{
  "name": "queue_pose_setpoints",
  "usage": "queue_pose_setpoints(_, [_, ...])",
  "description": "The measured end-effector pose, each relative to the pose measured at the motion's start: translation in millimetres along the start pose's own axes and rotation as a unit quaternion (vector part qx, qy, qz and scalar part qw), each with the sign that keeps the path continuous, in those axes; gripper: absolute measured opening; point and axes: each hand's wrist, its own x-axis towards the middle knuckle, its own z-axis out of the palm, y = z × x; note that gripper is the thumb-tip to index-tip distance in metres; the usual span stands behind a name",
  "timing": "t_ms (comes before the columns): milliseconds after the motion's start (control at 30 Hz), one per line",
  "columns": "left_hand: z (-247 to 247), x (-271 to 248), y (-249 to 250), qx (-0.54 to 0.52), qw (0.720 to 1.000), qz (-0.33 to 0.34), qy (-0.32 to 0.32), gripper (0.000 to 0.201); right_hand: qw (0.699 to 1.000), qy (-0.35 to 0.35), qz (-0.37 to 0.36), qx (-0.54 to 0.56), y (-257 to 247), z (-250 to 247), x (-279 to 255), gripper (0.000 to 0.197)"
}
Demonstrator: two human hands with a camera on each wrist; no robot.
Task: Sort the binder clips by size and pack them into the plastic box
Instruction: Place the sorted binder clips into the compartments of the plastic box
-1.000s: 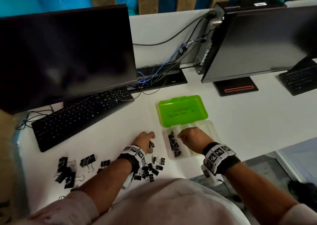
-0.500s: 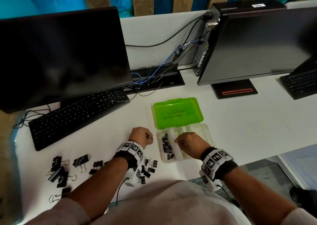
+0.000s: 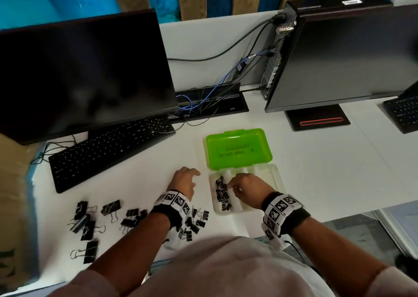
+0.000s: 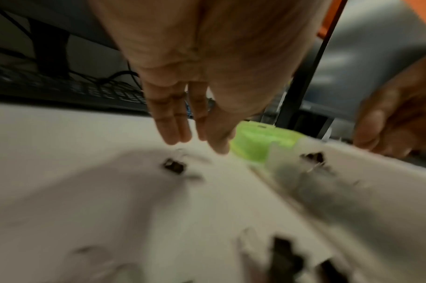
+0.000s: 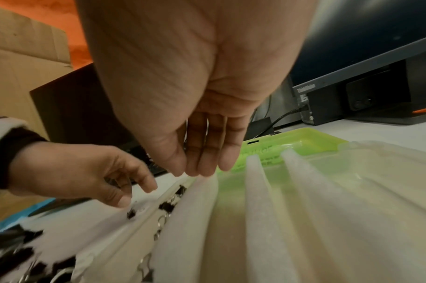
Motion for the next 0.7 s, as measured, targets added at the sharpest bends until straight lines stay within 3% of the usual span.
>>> queue_pose_setpoints(133, [-0.9, -3.9, -32.0, 0.089, 0.994, -0.042, -0.051, 0.032, 0.991, 0.003, -0.059, -0.117, -11.4, 11.4, 7.5, 0.034])
queue_pose_setpoints(233, [2.5, -4.4, -32.8, 0.078, 0.994, -0.053, -0.056, 0.023, 0.975, -0.013, -0.078, -0.207, -17.0, 20.4, 9.7, 0.036])
queue_pose_setpoints(333, [3.3, -8.6, -16.4, 0.012, 1.0, -0.012, -0.021, 0.022, 0.967, -0.023, -0.102, -0.232, -18.9, 22.5, 8.4, 0.031])
queue_pose_setpoints(500, [2.5, -18.2, 38.6, -0.09, 0.988, 0.113, -0.047, 0.046, 0.98, 0.074, -0.086, -0.164, -15.4, 9.2, 4.4, 0.033])
queue_pose_setpoints(600, [6.2, -23.1, 50.5, -0.095, 0.983, 0.11, -0.108, 0.065, 0.986, 0.102, -0.038, -0.129, -12.9, 0.2, 3.9, 0.033])
queue_pose_setpoints(700, [2.9, -32.5, 37.3, -0.056, 0.987, 0.104, -0.106, 0.073, 0.99, 0.107, -0.014, -0.094, -20.4, -8.0, 1.9, 0.031])
